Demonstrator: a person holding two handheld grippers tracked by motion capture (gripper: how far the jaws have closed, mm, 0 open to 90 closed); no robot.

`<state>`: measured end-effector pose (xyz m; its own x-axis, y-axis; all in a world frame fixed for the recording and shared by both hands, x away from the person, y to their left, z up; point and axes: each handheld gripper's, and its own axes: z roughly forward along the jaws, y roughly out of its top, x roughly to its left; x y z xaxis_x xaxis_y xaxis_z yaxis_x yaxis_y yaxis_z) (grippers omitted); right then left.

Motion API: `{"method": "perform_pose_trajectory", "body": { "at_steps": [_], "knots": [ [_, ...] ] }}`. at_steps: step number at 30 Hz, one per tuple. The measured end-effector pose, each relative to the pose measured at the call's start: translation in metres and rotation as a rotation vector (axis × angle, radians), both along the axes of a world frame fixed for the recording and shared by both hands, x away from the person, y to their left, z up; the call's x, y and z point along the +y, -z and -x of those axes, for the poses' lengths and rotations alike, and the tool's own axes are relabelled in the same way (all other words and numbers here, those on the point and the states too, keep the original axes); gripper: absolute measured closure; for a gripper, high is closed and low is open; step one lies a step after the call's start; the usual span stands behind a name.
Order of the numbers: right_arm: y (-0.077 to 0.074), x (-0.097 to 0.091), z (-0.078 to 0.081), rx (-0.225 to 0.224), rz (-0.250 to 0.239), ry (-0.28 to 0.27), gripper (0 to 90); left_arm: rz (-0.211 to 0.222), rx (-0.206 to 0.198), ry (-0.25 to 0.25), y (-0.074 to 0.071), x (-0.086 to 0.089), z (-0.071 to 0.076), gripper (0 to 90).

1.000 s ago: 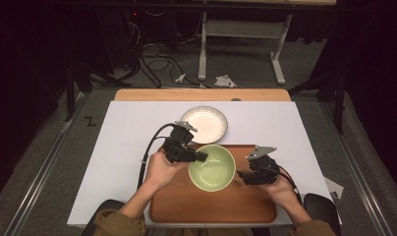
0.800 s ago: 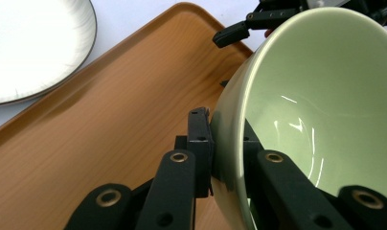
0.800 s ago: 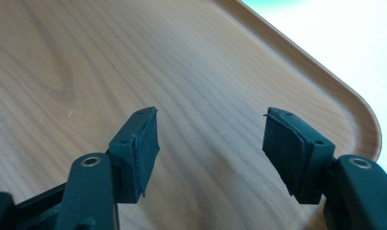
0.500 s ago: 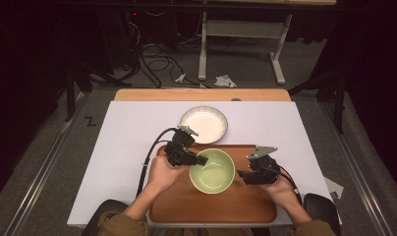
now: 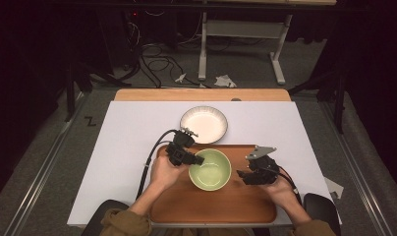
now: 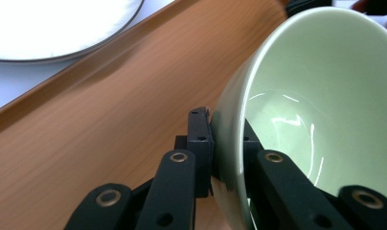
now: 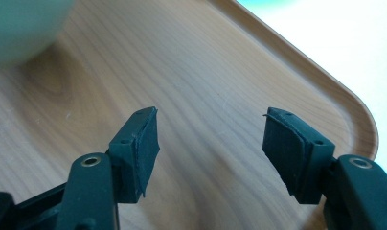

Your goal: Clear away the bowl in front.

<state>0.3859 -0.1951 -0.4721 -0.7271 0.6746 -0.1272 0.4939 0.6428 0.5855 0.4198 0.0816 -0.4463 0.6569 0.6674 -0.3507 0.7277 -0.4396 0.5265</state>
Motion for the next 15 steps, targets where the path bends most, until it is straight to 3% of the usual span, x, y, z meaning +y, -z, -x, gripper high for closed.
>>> {"method": "perform_pose_trajectory", "body": {
  "at_steps": [4,15],
  "knots": [
    [0.0,-0.001,-0.001,0.006,-0.005,0.009,37.3,-0.019,0.011,-0.007,0.009,-0.003,-0.005,82.7],
    [0.0,-0.002,-0.002,0.005,-0.002,0.008,37.3,-0.006,0.044,-0.032,0.025,-0.009,-0.018,82.7]
  ]
}}
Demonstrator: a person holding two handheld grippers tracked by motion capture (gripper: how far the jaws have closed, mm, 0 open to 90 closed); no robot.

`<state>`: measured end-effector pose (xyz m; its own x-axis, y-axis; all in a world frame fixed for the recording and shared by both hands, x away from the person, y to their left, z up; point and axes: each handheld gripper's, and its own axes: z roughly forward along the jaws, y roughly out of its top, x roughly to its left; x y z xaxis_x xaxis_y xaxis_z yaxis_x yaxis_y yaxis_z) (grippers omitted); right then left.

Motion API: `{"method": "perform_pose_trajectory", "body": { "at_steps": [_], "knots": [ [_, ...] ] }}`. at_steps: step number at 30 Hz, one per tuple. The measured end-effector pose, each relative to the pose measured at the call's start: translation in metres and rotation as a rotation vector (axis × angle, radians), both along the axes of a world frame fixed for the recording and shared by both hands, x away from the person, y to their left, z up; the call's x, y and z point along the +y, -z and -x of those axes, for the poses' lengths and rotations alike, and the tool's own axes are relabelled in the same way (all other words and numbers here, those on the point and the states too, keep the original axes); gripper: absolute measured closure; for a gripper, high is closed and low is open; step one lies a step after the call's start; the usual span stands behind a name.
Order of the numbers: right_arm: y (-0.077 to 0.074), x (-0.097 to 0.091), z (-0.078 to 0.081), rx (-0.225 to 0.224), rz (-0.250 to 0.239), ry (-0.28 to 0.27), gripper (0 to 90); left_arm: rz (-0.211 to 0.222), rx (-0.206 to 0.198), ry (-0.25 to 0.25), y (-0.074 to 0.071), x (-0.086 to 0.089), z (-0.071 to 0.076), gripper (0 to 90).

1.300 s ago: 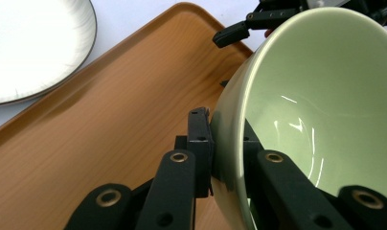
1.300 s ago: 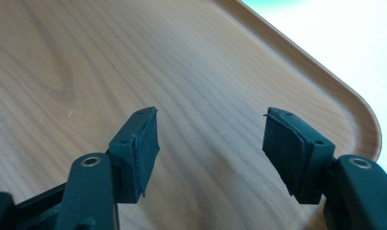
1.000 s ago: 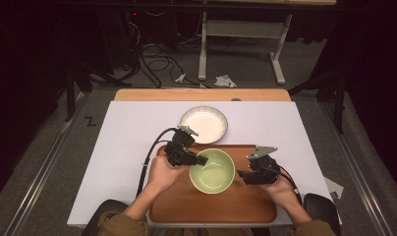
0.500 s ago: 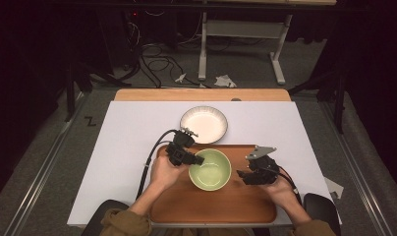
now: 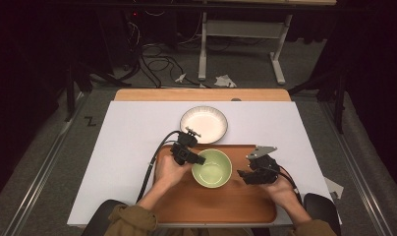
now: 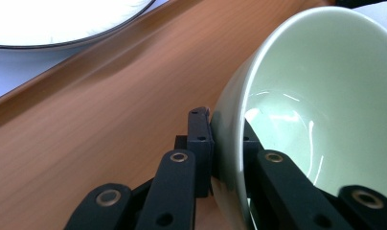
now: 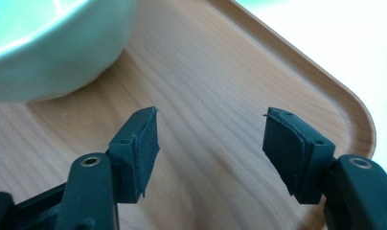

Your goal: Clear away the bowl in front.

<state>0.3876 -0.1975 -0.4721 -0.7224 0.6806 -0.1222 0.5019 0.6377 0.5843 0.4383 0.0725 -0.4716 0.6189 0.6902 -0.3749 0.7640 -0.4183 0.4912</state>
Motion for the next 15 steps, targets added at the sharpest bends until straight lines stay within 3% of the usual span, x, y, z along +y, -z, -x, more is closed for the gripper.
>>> {"method": "perform_pose_trajectory", "body": {
  "at_steps": [3,10,15],
  "knots": [
    [-0.0008,0.0001,0.0,-0.003,-0.005,0.001,37.4,-0.004,-0.02,-0.008,0.002,-0.0011,-0.0007,82.7],
    [0.0004,0.0014,0.0002,-0.002,0.005,-0.007,37.3,0.0,-0.017,-0.016,0.004,-0.001,-0.0016,82.6],
    [0.0004,0.0015,-0.0001,0.001,0.0,-0.009,37.3,0.015,0.01,-0.021,0.0082,-0.0009,-0.003,82.3]
  ]
}}
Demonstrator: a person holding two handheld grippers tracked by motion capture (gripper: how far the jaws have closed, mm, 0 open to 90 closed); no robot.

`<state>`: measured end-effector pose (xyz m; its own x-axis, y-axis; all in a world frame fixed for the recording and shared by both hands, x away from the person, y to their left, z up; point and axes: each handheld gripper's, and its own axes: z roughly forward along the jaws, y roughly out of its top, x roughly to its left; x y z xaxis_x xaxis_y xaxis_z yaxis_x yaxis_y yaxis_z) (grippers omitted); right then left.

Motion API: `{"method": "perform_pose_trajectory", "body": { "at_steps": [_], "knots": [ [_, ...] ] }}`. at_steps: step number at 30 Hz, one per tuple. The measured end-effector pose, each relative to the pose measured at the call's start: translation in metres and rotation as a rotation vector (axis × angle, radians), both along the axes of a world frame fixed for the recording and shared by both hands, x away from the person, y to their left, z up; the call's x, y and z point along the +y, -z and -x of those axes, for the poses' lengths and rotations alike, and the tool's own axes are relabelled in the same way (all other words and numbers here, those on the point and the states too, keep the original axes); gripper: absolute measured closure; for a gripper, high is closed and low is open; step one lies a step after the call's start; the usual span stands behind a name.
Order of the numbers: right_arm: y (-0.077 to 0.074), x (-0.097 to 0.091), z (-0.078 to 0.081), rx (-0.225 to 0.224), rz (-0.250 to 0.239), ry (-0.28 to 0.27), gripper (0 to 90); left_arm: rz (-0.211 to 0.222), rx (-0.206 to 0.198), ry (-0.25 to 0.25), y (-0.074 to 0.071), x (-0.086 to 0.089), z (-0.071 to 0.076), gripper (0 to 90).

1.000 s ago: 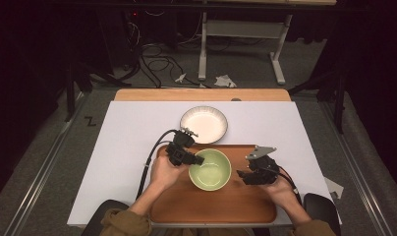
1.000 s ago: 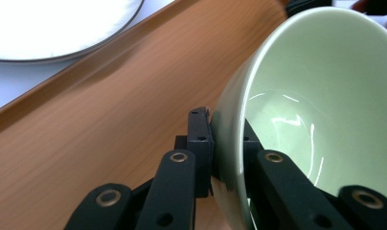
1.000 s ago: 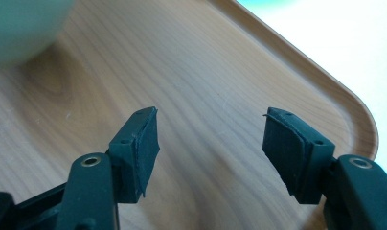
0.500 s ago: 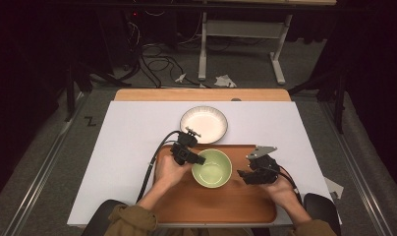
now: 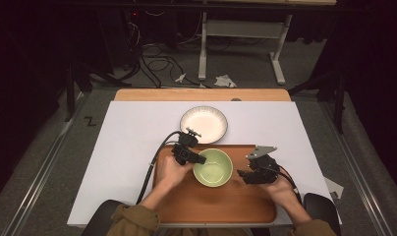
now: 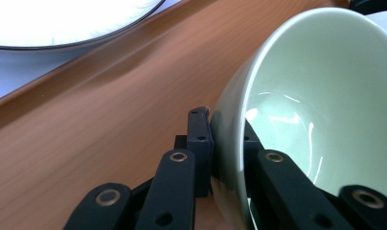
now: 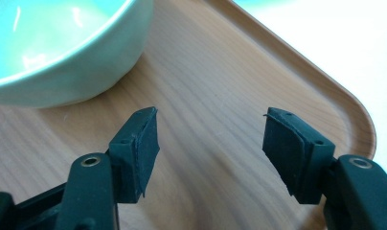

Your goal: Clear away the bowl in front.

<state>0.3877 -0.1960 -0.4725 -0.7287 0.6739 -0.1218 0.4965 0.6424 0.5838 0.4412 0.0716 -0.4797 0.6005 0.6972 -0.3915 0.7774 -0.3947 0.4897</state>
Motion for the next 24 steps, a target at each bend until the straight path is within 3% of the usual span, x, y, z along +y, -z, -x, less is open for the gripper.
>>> {"method": "perform_pose_trajectory", "body": {
  "at_steps": [9,13,20,22,24],
  "knots": [
    [-0.0004,-0.0002,0.0004,-0.002,0.0,-0.005,37.2,0.007,0.019,-0.007,0.0056,0.0008,-0.0009,82.3],
    [-0.0001,0.0013,0.0013,-0.006,0.005,-0.009,37.2,-0.02,-0.025,-0.006,0.0069,-0.0035,0.0033,82.0],
    [0.0007,0.0026,0.002,-0.008,0.019,-0.018,37.2,-0.005,-0.025,-0.005,0.0076,-0.0022,0.0038,81.4],
    [0.0007,0.0028,0.002,-0.008,0.017,-0.012,37.2,0.005,-0.02,0.007,0.0073,-0.0022,0.0047,77.5],
    [0.0013,0.0031,0.002,-0.009,0.023,-0.017,37.2,0.003,-0.042,0.022,0.0058,-0.0036,0.0072,70.6]
  ]
}}
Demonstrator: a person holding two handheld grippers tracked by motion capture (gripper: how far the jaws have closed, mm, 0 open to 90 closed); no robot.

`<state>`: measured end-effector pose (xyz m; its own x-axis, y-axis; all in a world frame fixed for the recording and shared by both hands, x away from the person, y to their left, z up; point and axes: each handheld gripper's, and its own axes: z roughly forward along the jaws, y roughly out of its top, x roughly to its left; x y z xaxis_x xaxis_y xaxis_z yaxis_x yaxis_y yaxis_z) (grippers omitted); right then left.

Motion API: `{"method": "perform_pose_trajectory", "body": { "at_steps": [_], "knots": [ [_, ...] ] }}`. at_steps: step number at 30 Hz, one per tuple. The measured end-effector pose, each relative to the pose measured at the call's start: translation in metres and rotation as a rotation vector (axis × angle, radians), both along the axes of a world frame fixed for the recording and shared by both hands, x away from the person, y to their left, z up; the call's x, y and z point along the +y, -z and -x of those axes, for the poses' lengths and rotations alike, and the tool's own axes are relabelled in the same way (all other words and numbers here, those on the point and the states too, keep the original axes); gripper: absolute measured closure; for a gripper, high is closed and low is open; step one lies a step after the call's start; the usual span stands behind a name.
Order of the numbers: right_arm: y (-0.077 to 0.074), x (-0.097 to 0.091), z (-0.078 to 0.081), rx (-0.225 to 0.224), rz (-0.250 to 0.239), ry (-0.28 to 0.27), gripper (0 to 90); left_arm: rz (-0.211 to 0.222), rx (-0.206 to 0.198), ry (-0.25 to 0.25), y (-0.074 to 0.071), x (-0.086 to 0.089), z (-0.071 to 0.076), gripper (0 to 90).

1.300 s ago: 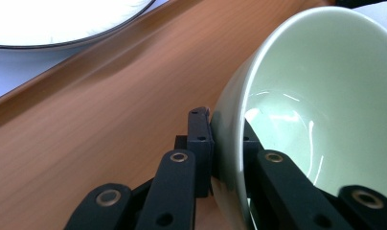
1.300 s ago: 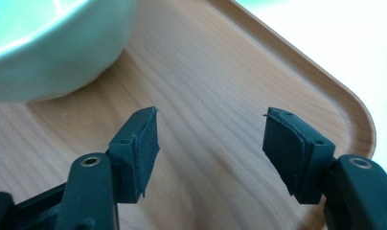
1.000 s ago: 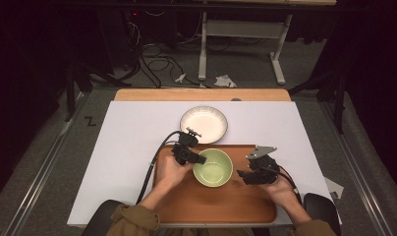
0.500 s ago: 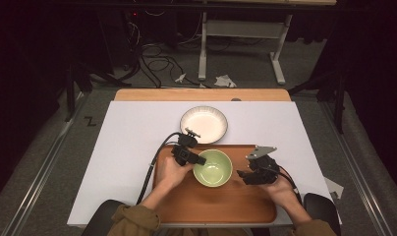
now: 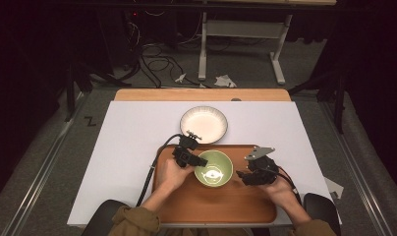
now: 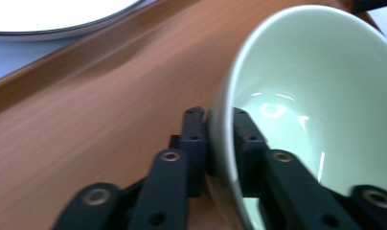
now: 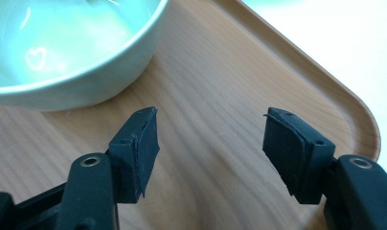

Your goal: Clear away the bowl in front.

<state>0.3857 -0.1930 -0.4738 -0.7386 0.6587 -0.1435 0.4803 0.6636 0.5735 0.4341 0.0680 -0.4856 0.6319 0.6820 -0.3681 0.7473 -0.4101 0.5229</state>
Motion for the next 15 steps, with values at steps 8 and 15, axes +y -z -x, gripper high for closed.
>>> {"method": "perform_pose_trajectory", "body": {
  "at_steps": [8,15],
  "knots": [
    [0.0,0.003,0.003,-0.011,0.012,-0.014,37.4,0.035,-0.046,-0.029,-0.013,0.004,0.006,52.2],
    [0.0,0.003,0.003,-0.016,0.011,-0.008,37.4,0.066,-0.099,-0.038,-0.031,0.015,0.014,48.3]
  ]
}}
